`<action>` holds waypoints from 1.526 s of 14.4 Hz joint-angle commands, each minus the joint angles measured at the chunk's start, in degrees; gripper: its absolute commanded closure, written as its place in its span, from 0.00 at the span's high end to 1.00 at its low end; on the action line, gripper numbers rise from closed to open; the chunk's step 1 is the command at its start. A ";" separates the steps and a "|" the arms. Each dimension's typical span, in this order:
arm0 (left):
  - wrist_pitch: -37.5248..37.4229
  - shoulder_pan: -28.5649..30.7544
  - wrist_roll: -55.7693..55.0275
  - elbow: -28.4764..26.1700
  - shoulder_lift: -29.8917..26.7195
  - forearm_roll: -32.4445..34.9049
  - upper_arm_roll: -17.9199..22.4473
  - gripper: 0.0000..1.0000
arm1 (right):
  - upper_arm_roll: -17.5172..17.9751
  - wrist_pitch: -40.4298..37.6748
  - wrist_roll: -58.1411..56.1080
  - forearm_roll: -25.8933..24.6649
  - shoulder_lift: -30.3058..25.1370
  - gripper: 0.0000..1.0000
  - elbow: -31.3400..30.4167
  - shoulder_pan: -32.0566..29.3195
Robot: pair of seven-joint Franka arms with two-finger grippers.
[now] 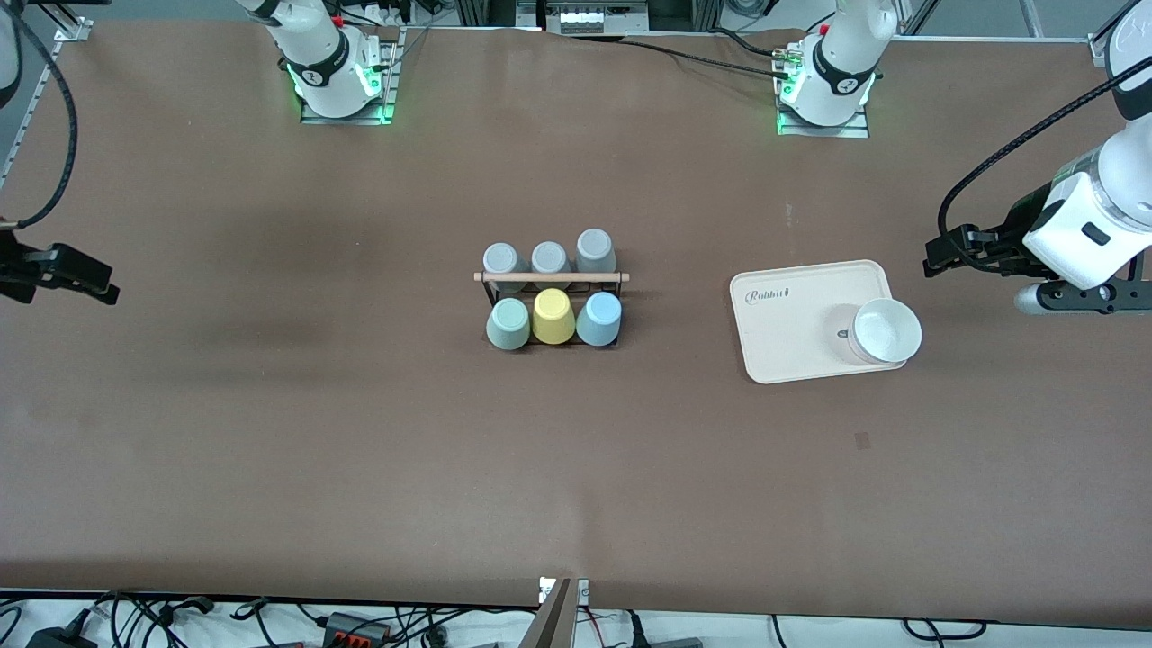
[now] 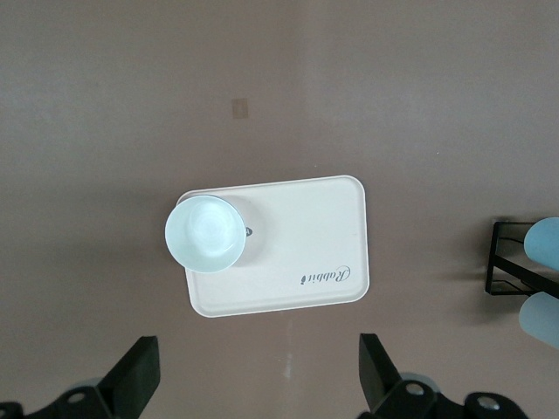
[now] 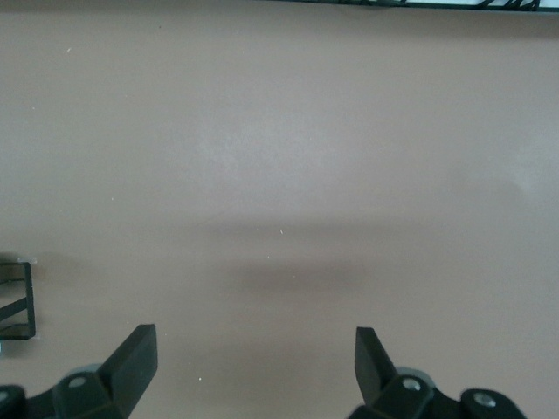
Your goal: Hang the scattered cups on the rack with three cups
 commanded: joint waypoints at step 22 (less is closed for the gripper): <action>0.02 0.12 1.08 -1.05 -1.23 -0.11 -0.29 1.00 | 0.39 3.22 0.33 0.66 -10.89 1.00 -15.59 0.46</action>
